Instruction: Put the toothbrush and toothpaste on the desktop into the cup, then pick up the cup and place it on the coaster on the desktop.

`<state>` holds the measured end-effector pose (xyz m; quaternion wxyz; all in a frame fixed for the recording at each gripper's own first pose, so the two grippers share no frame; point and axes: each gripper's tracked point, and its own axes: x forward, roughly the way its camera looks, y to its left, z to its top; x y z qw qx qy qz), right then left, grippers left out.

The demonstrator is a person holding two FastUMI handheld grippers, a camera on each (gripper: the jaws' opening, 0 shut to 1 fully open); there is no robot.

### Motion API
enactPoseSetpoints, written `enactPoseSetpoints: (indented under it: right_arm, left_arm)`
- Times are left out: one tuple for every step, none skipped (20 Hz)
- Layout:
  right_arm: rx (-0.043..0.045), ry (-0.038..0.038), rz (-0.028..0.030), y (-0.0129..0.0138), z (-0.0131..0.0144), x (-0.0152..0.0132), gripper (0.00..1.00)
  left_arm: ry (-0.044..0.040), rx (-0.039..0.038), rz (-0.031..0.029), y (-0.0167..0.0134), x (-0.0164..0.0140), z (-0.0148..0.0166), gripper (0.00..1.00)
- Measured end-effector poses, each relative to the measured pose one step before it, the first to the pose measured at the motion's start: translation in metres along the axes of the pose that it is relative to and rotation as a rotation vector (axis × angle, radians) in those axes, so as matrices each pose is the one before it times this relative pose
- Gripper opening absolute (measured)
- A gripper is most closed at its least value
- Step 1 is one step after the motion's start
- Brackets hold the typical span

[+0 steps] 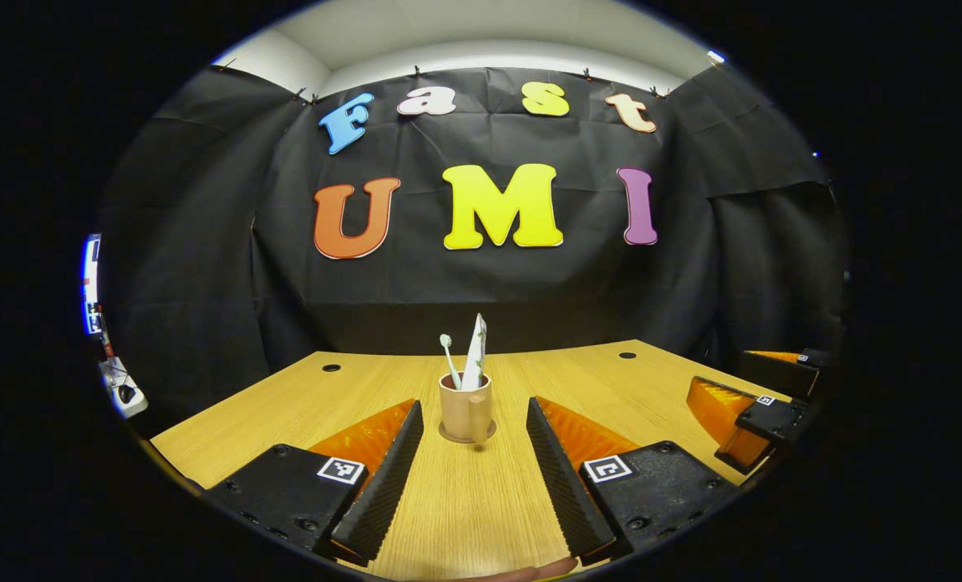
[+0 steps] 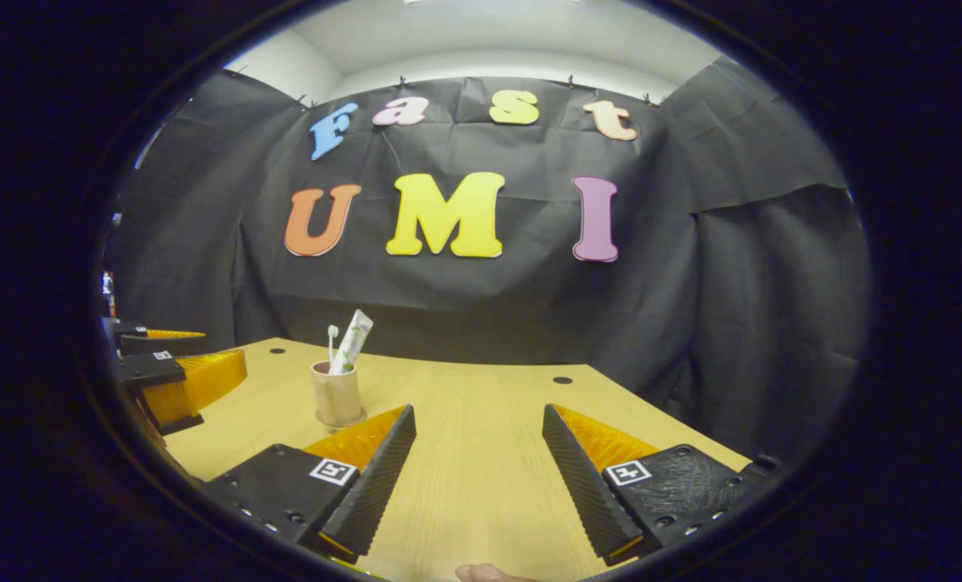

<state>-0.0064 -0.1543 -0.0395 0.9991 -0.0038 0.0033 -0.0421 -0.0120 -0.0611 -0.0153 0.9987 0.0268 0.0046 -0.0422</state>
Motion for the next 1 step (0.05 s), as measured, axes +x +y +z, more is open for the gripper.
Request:
enactPoseSetpoints:
  right_arm:
    - [0.01417, 0.00534, 0.00514, -0.00123, -0.00072, 0.00021, 0.96]
  left_arm:
    - [-0.00412, 0.00273, -0.00172, -0.00116, -0.00071, 0.00198, 0.83]
